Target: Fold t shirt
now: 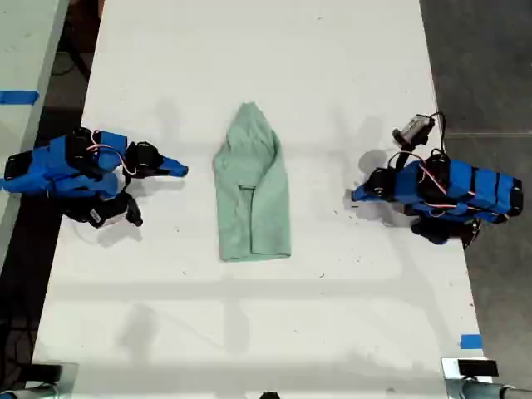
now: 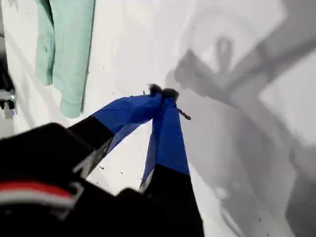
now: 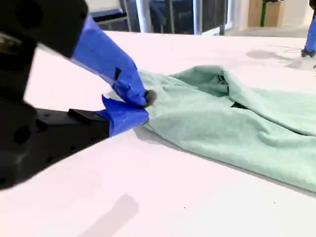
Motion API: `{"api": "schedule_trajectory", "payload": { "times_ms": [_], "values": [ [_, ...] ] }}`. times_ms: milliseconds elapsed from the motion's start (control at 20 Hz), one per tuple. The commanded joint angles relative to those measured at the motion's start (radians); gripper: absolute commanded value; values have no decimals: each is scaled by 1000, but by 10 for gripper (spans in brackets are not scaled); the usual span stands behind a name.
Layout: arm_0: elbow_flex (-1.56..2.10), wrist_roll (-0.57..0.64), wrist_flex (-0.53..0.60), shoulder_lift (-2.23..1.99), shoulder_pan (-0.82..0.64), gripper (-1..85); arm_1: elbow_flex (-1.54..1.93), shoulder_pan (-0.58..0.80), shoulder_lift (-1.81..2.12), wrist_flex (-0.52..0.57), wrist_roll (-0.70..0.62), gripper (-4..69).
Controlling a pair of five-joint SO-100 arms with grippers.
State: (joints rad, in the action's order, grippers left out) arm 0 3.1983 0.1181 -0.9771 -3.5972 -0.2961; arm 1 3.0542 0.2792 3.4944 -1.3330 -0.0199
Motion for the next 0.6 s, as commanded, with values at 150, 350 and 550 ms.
{"api": "schedule_trajectory", "payload": {
  "times_ms": [150,350,550],
  "values": [
    [15,-71,-2,-6,31,-1,54,-14,12,31,60,-13],
    [5,-138,-17,-9,81,-1,31,-91,12,12,121,-13],
    [-80,-216,-9,69,95,-1,-87,-143,-66,153,61,-12]
  ]
}}
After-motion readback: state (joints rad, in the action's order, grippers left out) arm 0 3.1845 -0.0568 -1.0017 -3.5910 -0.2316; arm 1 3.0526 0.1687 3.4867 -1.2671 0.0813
